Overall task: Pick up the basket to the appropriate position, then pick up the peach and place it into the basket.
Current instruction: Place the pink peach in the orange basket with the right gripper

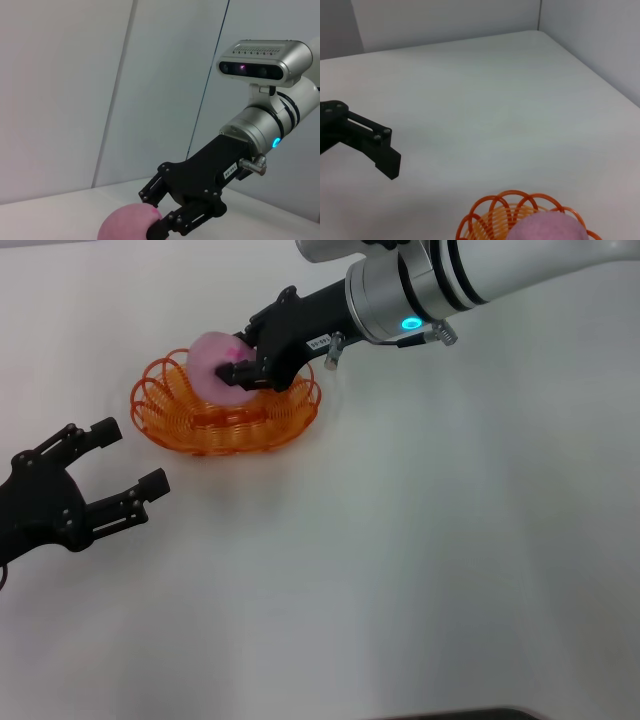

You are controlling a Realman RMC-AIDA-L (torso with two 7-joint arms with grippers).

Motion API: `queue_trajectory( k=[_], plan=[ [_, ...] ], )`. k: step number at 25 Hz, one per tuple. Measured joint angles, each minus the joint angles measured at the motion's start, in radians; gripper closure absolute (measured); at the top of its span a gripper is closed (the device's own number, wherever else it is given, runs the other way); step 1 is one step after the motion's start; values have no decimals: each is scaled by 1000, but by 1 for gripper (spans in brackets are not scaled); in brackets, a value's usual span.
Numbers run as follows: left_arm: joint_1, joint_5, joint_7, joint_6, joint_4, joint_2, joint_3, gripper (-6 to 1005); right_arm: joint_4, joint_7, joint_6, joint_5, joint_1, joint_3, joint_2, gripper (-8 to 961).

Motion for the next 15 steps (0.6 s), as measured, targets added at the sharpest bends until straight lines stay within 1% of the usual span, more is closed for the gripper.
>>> queue_trajectory(
  k=[10,15],
  plan=[
    [0,0,-1,-2,0,1,0,60,0,1,1,0,0,0,0,427],
    [-2,0,-1,-3,0,2,0,60,0,1,1,0,0,0,0,188]
  ],
)
